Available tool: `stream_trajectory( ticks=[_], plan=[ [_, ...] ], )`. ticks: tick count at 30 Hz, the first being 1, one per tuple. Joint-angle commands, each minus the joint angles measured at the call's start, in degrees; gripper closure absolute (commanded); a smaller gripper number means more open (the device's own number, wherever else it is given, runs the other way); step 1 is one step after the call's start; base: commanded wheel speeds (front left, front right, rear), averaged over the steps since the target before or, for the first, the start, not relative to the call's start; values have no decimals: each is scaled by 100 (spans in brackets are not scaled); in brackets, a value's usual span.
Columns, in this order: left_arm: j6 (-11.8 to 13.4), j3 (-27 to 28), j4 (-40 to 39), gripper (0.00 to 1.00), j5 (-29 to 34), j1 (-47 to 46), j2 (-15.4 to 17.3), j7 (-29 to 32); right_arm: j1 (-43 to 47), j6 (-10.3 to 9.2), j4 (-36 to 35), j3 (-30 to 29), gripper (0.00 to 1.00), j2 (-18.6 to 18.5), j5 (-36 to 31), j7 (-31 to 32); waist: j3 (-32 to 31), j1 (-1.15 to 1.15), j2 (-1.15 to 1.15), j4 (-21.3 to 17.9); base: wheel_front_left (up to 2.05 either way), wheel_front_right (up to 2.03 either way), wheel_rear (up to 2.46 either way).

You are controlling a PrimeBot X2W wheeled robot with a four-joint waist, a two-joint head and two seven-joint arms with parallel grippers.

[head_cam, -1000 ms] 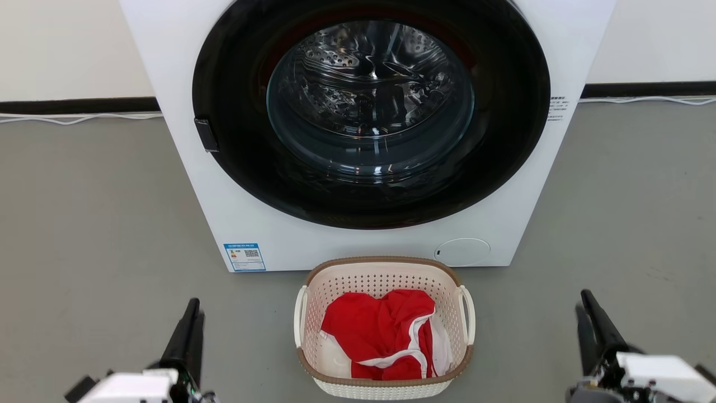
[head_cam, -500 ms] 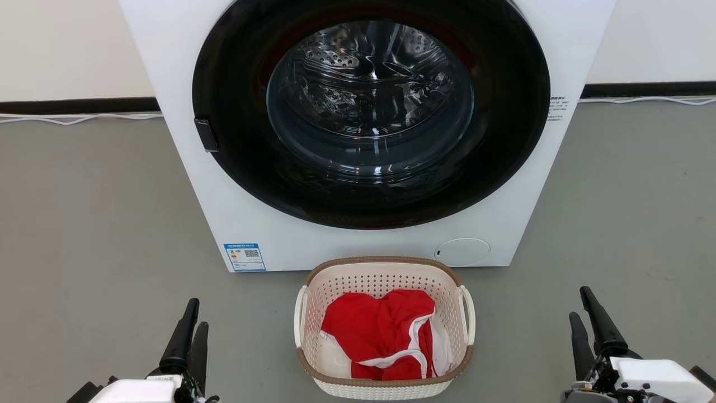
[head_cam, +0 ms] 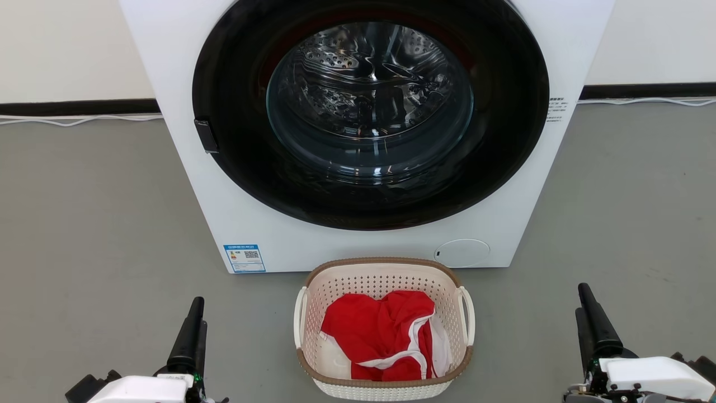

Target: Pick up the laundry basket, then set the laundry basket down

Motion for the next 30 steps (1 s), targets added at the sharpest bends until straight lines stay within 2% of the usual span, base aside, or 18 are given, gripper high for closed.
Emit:
stream_trajectory(
  ticks=[1, 8, 22, 30],
  plan=[
    [12, 26, -186, 0, 236, -142, 56, -72, -160, 12, -224, 52, 0, -48, -329, -92, -1, -1, 0, -2, 0, 0, 0],
    [34, -8, -217, 0, 732, -161, 59, -173, -181, 14, -302, 123, 0, -49, -1186, -193, -6, -1, 0, -12, 0, 0, 0],
    [125, -124, -117, 0, 2437, -295, 215, -409, -318, 19, -232, 384, 0, -182, -3196, -426, -12, -1, 0, -30, 0, 0, 0],
    [148, -112, -130, 0, 3150, -303, 209, -543, -357, 22, -217, 436, 0, -159, -4045, -560, -32, -1, 0, -45, 0, 0, 0]
  ],
)
